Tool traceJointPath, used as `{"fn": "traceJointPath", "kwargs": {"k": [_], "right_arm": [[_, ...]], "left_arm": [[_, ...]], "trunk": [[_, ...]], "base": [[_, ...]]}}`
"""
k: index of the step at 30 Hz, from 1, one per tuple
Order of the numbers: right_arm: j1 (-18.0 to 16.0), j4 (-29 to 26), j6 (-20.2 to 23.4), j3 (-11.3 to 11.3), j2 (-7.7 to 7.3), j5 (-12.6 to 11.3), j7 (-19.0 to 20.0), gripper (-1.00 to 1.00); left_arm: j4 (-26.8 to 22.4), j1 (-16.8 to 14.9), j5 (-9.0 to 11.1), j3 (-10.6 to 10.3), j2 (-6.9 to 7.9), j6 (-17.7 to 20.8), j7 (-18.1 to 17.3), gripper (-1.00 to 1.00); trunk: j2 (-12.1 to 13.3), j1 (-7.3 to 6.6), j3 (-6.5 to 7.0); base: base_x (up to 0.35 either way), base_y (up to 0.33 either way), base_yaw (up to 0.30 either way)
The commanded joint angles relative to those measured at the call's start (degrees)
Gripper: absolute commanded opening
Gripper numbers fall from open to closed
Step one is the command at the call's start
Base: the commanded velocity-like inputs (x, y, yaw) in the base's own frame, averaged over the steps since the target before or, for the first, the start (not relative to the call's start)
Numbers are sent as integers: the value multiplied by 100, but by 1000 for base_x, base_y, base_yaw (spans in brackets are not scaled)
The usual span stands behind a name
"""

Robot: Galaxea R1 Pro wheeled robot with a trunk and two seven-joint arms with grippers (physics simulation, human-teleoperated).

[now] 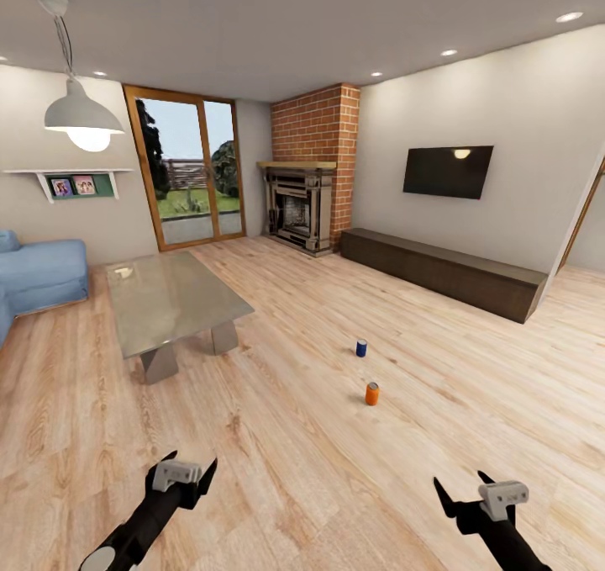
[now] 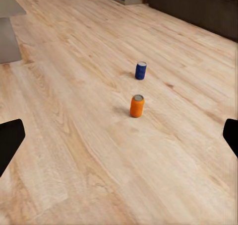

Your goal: Put the three can of soda from the living room inside the tash can in the kitchen.

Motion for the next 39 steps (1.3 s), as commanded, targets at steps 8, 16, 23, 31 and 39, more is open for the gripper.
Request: {"fn": "traceJointPath", "kwargs": {"k": [8,16,23,31,39], "right_arm": [[1,269,-64,-59,7,6,33,100],[1,367,-61,-34,20,27,32,100],[1,382,-58,11,84,24,31,100],[-7,386,-7,117,128,6,-22,100],[-40,379,43,152,247,27,-118,100]], "left_arm": [[595,-33,-41,1,-2,-162,-61,100],[649,-40,-54,1,-5,-172,-65,100],[661,-42,-57,1,-6,-170,-65,100],[668,-42,-57,-1,-14,-169,-65,100],[668,-42,-59,-6,-21,-172,-65,100]], "trunk": [[0,0,0],[0,0,0],[0,0,0],[0,0,-36],[0,0,-104]], "base": [[0,0,0],[0,0,0],[0,0,0],[0,0,0],[0,0,0]]}}
